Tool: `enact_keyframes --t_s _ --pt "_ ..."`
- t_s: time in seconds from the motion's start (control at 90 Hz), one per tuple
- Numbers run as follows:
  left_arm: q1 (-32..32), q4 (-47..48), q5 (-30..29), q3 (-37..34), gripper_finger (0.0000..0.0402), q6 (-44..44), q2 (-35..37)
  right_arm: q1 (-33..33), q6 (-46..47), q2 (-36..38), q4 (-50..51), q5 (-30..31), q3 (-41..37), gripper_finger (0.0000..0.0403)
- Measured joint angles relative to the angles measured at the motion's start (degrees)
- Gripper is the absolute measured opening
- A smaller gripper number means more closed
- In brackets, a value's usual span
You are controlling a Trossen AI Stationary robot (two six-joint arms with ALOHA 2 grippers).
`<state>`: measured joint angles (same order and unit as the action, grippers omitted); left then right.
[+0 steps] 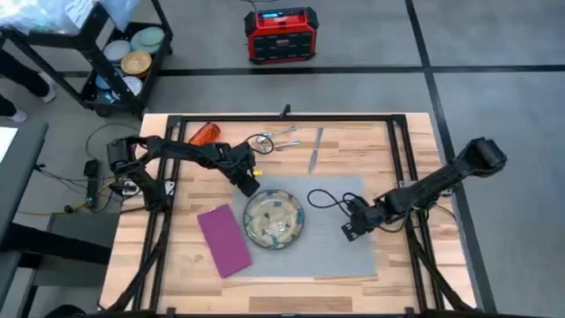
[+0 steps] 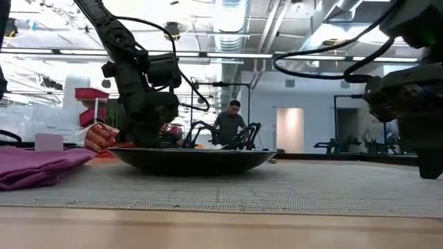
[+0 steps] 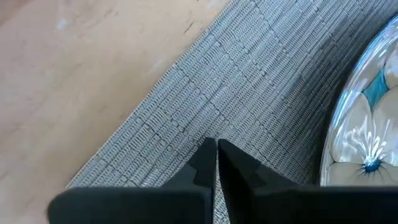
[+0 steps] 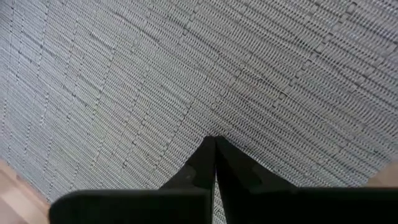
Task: Set table place
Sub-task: Adjust the gray table mat, then adjust the pink table napkin beside the gray table mat
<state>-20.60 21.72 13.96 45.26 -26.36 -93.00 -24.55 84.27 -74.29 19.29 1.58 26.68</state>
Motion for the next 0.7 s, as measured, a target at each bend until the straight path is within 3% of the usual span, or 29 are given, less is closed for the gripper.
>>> enact_keyframes --t_s 0.167,0.422,0.533,0.7 --pt "0.08 3.63 0.38 3.81 0.0 -0.28 3.1 -0.11 0.37 0.46 0.2 0.32 -0.07 0.0" --pt "1.74 15.19 -6.33 12.01 0.0 -3.06 12.44 -0.12 0.34 0.46 -1.31 1.38 -0.09 0.0" --pt "6.67 21.92 -8.22 12.32 0.0 -9.29 16.05 -0.07 -0.23 0.55 -1.97 3.24 1.12 0.0" --pt "19.09 28.62 -11.74 12.32 0.0 -20.89 18.61 1.44 -4.27 1.58 -1.98 5.21 3.44 0.0"
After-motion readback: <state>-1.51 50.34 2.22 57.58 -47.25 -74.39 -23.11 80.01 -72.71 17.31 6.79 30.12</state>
